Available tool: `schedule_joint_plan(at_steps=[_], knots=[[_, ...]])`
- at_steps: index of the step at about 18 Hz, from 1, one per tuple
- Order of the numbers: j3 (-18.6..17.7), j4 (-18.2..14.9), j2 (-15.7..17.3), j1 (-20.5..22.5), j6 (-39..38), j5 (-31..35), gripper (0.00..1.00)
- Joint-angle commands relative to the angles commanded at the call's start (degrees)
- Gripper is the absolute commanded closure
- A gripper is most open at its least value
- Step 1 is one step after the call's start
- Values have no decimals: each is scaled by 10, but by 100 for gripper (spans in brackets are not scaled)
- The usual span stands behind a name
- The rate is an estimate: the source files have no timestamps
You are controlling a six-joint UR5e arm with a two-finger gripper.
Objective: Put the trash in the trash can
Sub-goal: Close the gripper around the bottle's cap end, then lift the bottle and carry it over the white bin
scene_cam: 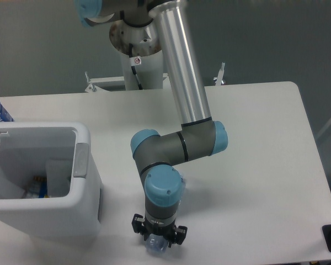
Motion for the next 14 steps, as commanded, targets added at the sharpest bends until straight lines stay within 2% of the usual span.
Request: schedule_joint_plan(at_steps=[5, 7, 14], knots=[[0, 1, 0, 0, 1, 0, 34], [0, 1, 0, 0, 1, 2, 38], [1, 0, 5, 0, 2, 17, 41]])
